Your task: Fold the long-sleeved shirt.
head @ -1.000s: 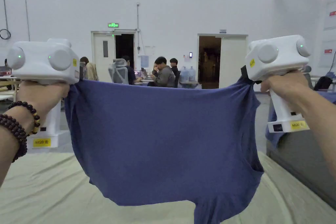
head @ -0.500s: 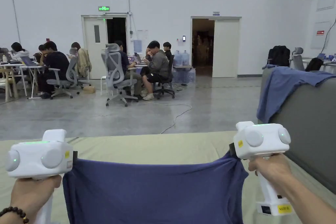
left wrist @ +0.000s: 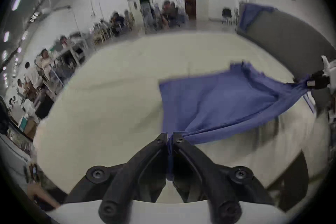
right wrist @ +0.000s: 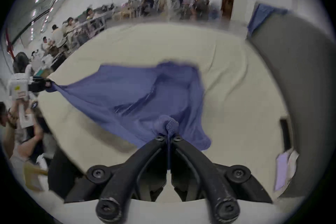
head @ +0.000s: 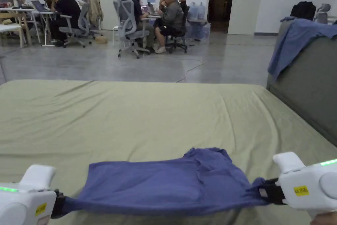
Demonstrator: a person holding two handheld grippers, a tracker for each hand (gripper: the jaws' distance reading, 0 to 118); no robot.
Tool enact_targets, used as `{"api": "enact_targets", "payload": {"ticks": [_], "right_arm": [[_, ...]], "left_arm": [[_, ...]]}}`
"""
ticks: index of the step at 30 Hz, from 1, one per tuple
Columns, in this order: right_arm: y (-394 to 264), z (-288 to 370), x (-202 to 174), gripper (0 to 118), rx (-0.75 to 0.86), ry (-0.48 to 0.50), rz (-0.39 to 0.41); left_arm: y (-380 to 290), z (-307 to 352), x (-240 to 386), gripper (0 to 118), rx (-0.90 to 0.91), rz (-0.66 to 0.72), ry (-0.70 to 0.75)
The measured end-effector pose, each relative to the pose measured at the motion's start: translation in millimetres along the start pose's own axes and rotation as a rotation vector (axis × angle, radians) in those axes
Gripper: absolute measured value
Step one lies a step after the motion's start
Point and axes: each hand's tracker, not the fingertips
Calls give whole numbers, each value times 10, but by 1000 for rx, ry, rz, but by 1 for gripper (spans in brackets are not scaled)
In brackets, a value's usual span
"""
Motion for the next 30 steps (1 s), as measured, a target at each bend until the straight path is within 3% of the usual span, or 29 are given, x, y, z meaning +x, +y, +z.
{"api": "enact_targets", "payload": {"ticks": [5, 7, 13, 14, 16, 17, 18, 19, 20, 21, 22, 23, 24, 27, 30], "right_arm": [[-922, -250, -186, 0, -332, 37, 107], [-1150, -354, -223, 0, -421, 75, 98], [-1308, -522, -343, 1, -468, 74, 105], [-1287, -537, -350, 13, -466, 61, 101], [-1230, -466, -311, 94, -415, 7, 98], [-1206, -442, -319, 115, -419, 14, 95], [-1160, -390, -314, 118, -405, -14, 111], [-1076, -315, -299, 118, -352, -3, 115], [-982, -254, -265, 117, -317, -2, 123], [-844, -229, -233, 101, -293, -7, 102], [-668, -219, -203, 56, -259, -22, 74], [-513, -208, -188, 0, -215, -30, 57], [-284, -246, -128, 0, -181, -52, 51], [276, -470, -86, 0, -115, -46, 71], [1016, -792, 56, 0, -63, -56, 74]], "left_arm": [[-894, -44, -69, 1, -296, -45, -107], [-1113, -73, -70, 1, -326, -24, -112], [-1216, -130, -17, 1, -357, -55, -118], [-1189, -130, -28, 8, -347, -53, -118], [-1088, -86, -96, 92, -273, -27, -155], [-1047, -39, -97, 118, -261, -13, -168], [-980, -18, -122, 114, -269, -3, -171], [-890, 18, -155, 113, -178, 16, -181], [-822, 8, -172, 113, -226, 18, -188], [-666, 50, -160, 107, -216, 35, -182], [-532, 34, -156, 85, -176, 54, -156], [-423, 15, -142, 39, -133, 50, -133], [-278, -18, -108, 0, -74, 12, -105], [114, -283, -60, 0, -3, -43, -17], [421, -488, 18, 0, 24, -23, -53]]}}
